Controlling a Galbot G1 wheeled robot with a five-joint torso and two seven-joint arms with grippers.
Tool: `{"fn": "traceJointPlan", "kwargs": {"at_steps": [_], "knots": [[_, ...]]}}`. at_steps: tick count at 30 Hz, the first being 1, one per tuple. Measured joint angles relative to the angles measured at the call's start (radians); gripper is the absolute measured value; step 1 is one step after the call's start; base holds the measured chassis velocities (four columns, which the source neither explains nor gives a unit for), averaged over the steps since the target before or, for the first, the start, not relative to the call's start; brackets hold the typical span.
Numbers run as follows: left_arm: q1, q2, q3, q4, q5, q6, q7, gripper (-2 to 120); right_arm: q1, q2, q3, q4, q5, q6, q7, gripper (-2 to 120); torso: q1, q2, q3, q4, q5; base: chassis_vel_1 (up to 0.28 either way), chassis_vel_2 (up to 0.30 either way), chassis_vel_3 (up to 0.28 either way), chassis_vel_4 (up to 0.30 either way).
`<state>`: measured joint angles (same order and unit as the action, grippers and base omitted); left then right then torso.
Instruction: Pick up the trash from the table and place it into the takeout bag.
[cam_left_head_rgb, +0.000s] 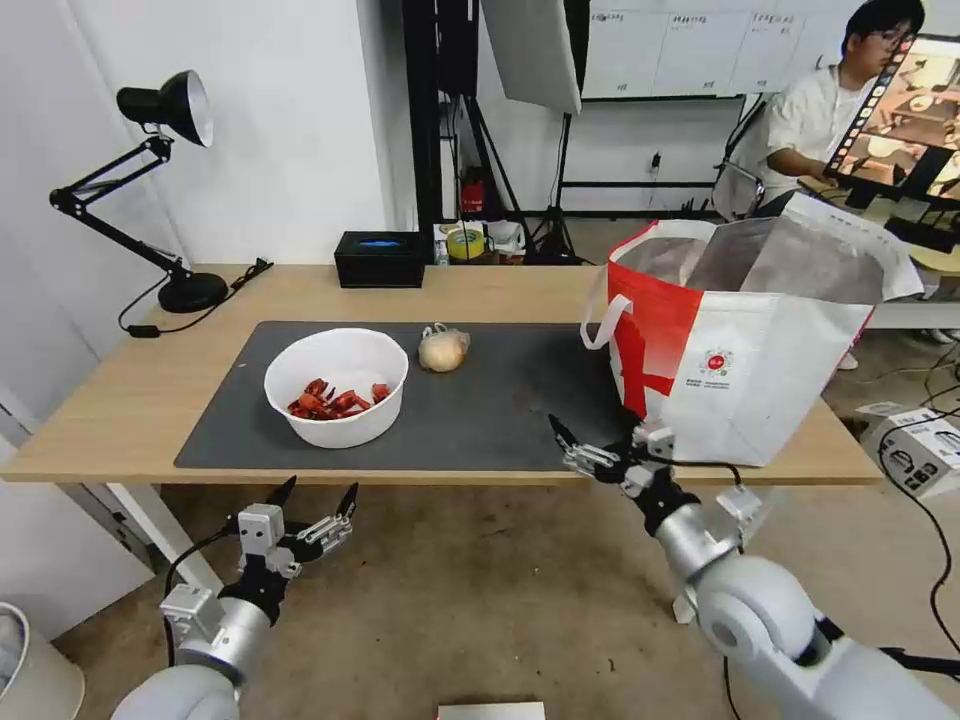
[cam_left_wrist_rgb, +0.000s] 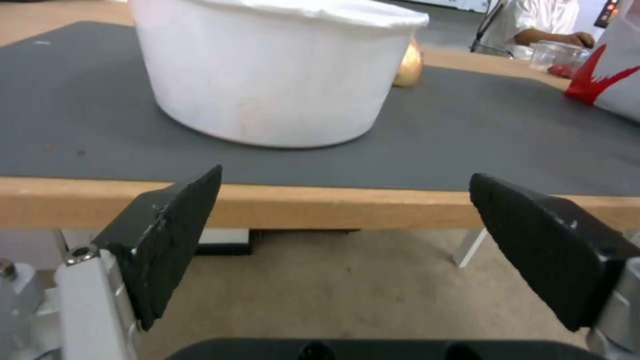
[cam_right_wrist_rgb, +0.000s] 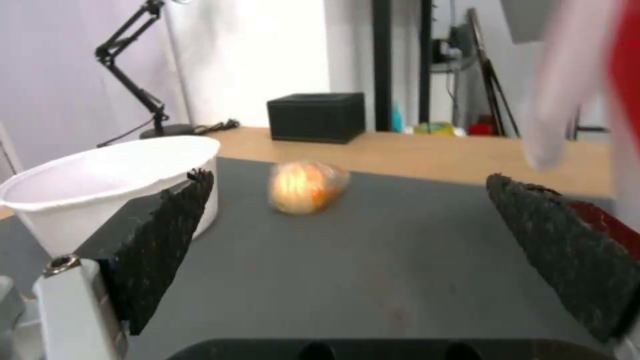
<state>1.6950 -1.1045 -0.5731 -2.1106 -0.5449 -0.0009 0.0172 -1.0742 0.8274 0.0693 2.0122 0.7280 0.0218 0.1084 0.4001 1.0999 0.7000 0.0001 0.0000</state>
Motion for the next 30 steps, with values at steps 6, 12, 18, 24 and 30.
{"fn": "traceJointPlan", "kwargs": {"at_steps": [6, 12, 18, 24, 30], "knots": [[0.002, 0.003, -0.008, 0.003, 0.0, 0.0, 0.0, 100, 0.224, 0.012, -0.163, -0.106, 0.066, -0.024, 0.023, 100, 0.0, 0.0, 0.0, 0.0, 0.0, 0.0, 0.0, 0.0, 0.0], [0.005, 0.002, -0.014, 0.008, -0.001, 0.0, -0.001, 100, 0.389, 0.049, -0.267, -0.205, 0.127, -0.051, 0.034, 100, 0.0, 0.0, 0.0, -0.0001, 0.0, 0.0, 0.0, 0.0, 0.0], [0.008, 0.003, -0.016, 0.012, -0.001, -0.004, -0.001, 100, 0.553, 0.127, -0.357, -0.363, 0.151, -0.054, 0.029, 100, 0.0, 0.0, 0.0, 0.0, 0.0, 0.0, 0.0, 0.0, 0.0], [0.001, 0.01, -0.017, 0.012, -0.005, -0.005, -0.002, 100, 0.656, 0.204, -0.423, -0.486, 0.195, -0.071, 0.021, 100, 0.0, 0.0, 0.0, -0.0001, -0.0001, 0.0, 0.0, 0.0, 0.0], [0.008, -0.003, -0.021, 0.016, -0.004, -0.01, -0.003, 100, 0.777, 0.316, -0.504, -0.693, 0.225, -0.09, -0.028, 100, 0.0, 0.0, 0.0, 0.0001, -0.0001, 0.0, 0.0, 0.0, 0.0]]}}
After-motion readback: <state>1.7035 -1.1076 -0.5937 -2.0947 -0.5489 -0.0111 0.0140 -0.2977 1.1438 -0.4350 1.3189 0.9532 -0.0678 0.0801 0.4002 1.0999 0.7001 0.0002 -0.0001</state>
